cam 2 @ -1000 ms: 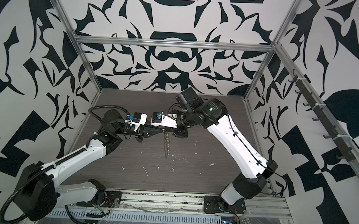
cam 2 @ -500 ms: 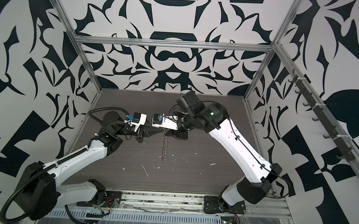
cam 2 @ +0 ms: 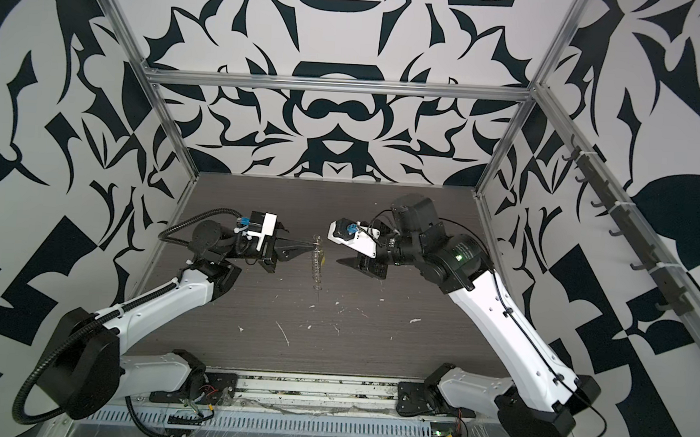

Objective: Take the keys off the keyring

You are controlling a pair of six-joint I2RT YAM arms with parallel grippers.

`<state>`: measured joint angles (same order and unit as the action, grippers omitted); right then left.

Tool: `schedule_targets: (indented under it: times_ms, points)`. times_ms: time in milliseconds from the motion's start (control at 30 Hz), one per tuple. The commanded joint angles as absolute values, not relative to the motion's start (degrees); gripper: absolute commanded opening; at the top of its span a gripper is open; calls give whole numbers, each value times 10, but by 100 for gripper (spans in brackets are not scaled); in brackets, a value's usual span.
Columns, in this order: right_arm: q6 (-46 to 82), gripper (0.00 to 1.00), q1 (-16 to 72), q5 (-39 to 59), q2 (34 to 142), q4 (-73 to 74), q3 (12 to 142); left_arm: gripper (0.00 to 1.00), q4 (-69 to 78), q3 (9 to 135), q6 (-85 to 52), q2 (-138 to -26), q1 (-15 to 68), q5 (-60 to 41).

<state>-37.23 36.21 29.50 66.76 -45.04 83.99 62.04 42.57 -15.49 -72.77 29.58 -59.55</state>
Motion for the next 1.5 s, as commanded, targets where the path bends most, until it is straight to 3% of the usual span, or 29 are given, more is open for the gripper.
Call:
schedule_targets:
  times_ms: [0, 233, 567, 733, 867, 900, 1033, 1067, 1233, 1467]
  points:
    - [-334, 49, 356, 371, 639, -320, 804, 0, 676, 423, -177, -726, 294, -604]
    - [-301, 30, 351, 425, 653, -254, 786, 0, 672, 427, -176, -726, 294, -606]
    - [-292, 23, 351, 465, 694, -271, 812, 0, 675, 423, -176, -725, 294, -605]
    - [-293, 1, 351, 471, 705, -282, 826, 0, 672, 420, -174, -726, 294, -607]
    - [-303, 0, 351, 473, 714, -310, 847, 0, 671, 420, -172, -726, 294, -606]
    - [-308, 0, 351, 471, 715, -318, 853, 4, 669, 418, -169, -726, 294, -603]
    - [-350, 0, 351, 441, 729, -389, 891, 36, 659, 408, -161, -726, 289, -594]
    - [-364, 0, 351, 431, 736, -419, 909, 39, 655, 406, -161, -726, 287, -595]
    - [-424, 0, 359, 361, 775, -536, 982, 44, 599, 409, -135, -716, 282, -587]
    - [-470, 0, 398, 242, 831, -634, 1059, 41, 474, 424, -62, -685, 282, -565]
